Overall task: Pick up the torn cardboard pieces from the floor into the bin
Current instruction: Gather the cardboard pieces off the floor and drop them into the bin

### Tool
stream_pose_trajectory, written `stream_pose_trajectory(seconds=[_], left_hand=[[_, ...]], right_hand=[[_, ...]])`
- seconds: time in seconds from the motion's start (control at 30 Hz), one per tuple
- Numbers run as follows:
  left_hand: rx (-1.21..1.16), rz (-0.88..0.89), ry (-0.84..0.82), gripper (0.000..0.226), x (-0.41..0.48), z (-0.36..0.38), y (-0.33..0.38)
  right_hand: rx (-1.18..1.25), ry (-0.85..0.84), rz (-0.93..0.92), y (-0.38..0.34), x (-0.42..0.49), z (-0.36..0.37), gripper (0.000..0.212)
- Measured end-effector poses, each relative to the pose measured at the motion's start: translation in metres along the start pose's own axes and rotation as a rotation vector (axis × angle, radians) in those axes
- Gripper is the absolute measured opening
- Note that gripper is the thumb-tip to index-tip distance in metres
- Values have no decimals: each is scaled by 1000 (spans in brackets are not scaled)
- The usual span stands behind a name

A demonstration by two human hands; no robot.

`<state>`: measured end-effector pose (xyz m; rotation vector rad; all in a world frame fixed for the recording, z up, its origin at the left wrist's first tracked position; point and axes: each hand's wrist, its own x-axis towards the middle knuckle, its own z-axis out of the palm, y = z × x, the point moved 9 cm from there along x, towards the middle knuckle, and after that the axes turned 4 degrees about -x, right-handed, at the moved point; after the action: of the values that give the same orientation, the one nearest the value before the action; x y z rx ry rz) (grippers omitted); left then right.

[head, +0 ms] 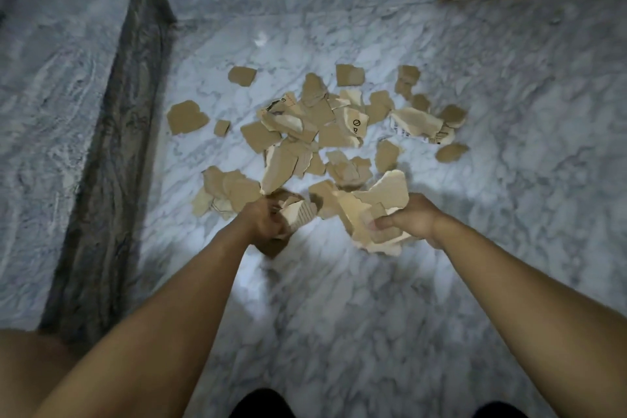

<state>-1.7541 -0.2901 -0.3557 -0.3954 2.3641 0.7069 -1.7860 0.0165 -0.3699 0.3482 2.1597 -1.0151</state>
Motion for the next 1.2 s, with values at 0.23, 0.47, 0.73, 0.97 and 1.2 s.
stream_pose_trajectory(seconds=[0.23,0.47,0.73,0.97,1.2], left_hand=[[70,50,-157,59,-5,-9,32],[444,205,-123,74,26,25,95],[561,296,90,69,69,52,96],[163,350,146,64,48,25,94],[-199,223,182,73,18,-48,42]], right_hand=[[-67,201,-79,-20,-5,-80,58],[-243,-125,-45,0,-14,-22,53],[-362,-8,-273,1,8,36,87],[-359,-22,-228,2,9,41,73],[-509,-21,-278,-19,-6,48,76]])
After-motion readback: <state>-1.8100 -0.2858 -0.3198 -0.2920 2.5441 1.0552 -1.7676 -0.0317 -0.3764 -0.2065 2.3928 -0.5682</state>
